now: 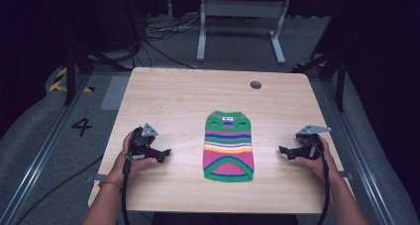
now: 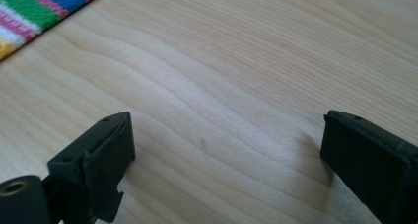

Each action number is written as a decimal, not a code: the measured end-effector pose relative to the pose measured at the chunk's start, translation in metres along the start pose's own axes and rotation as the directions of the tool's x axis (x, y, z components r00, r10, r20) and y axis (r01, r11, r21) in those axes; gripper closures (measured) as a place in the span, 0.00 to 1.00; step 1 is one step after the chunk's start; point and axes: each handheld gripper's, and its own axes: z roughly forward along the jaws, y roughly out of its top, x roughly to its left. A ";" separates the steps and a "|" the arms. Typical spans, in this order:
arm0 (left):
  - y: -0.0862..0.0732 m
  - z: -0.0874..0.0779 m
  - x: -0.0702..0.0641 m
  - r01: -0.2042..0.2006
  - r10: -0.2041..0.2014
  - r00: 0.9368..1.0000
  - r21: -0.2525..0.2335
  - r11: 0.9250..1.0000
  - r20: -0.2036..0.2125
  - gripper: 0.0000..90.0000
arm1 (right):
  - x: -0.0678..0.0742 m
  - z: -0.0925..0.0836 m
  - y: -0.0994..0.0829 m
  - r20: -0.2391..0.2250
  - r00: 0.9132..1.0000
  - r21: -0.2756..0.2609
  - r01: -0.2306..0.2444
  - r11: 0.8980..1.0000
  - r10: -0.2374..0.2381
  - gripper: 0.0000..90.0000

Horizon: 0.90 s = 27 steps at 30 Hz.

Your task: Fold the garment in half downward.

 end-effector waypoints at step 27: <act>0.062 0.026 -0.003 -0.075 0.076 0.988 -0.013 0.997 0.135 0.40 | 0.025 0.018 0.059 -0.076 0.994 -0.014 0.082 0.997 -0.083 0.42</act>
